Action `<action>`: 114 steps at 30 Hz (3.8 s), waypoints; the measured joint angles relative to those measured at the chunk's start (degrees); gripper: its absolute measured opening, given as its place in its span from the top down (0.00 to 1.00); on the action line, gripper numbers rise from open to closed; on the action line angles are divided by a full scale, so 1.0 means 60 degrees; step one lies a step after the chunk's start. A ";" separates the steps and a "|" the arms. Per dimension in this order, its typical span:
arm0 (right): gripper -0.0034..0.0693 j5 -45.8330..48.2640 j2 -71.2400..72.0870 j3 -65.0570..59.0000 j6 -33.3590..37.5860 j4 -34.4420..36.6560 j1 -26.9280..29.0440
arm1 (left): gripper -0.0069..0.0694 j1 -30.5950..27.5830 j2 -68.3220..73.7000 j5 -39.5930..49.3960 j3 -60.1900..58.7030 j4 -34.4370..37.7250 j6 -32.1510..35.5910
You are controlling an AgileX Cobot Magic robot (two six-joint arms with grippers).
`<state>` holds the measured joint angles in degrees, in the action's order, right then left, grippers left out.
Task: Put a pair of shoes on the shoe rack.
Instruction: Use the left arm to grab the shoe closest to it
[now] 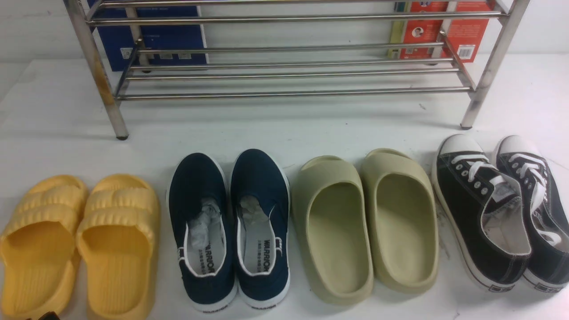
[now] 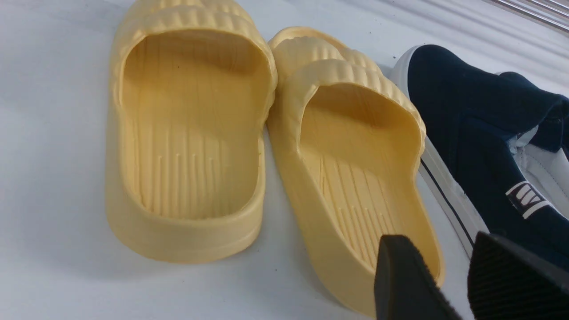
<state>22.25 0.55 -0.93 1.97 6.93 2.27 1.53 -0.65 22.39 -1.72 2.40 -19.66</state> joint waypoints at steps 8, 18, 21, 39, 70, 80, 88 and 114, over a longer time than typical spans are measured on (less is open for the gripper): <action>0.61 0.0000 0.0000 0.0000 0.0000 0.0000 0.0000 | 0.60 0.0000 0.0000 0.0000 0.0000 0.0000 0.0000; 0.61 0.0000 0.0000 0.0000 0.0000 0.0000 0.0000 | 0.60 0.0000 0.0000 0.0004 0.0000 0.0000 0.0000; 0.61 0.0000 0.0000 0.0000 0.0000 0.0000 0.0000 | 0.60 0.0000 0.0000 0.0004 0.0000 0.0000 0.0000; 0.61 0.0000 0.0000 0.0000 0.0000 0.0000 0.0000 | 0.72 0.0000 0.0039 -0.1837 0.0490 0.4571 -0.2370; 0.61 0.0000 0.0000 0.0000 0.0000 0.0000 0.0000 | 0.90 0.4864 1.3029 0.4628 0.9353 -0.0751 -0.3217; 0.61 0.0000 0.0000 0.0000 0.0000 0.0000 0.0000 | 0.45 0.4876 1.4934 0.4510 0.9900 -0.1540 -0.4161; 0.61 0.0000 0.0000 0.0000 0.0000 0.0000 0.0000 | 0.48 0.4939 1.5986 0.4502 1.0016 -0.2035 -0.4670; 0.61 0.0000 0.0000 0.0000 0.0000 0.0000 0.0000 | 0.33 0.4939 1.4671 0.4337 0.9181 -0.2355 -0.4944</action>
<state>22.25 0.55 -0.93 1.97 6.93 2.27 31.16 87.38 48.41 53.37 -11.73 -49.32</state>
